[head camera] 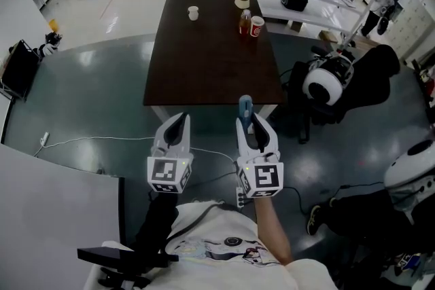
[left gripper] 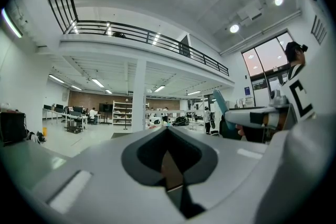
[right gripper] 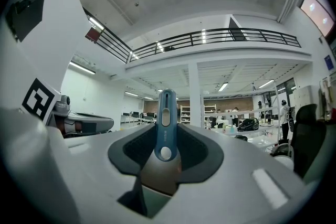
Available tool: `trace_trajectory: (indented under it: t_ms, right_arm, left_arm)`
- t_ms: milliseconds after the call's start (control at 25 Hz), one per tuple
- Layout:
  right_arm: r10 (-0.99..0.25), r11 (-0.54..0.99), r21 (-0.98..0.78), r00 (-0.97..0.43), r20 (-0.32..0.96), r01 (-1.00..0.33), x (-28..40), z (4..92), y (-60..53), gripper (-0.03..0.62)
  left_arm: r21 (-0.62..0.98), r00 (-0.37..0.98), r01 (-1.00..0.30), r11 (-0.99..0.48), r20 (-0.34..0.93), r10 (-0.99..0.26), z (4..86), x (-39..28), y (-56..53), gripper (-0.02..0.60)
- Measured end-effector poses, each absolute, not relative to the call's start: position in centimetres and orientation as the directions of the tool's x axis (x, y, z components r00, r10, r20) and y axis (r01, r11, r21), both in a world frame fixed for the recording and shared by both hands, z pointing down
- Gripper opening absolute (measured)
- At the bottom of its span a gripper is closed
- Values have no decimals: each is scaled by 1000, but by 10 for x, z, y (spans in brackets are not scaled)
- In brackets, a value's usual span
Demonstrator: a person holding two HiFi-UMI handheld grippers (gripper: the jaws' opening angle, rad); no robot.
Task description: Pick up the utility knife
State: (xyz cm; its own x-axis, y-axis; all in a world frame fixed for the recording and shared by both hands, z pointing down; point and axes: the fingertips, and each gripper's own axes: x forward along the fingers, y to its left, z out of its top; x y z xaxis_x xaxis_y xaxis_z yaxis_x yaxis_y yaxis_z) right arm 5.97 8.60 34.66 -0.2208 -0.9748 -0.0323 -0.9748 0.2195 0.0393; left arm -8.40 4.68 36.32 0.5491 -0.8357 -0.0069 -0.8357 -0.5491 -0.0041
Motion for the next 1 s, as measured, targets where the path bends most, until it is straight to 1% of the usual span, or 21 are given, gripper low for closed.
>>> trace_trajectory:
  t_ms: [1000]
  right_arm:
    - [-976, 214, 53, -216, -28, -975, 62, 350, 85, 127]
  left_arm:
    - [-5, 525, -851, -525, -15, -851, 363, -87, 45, -2]
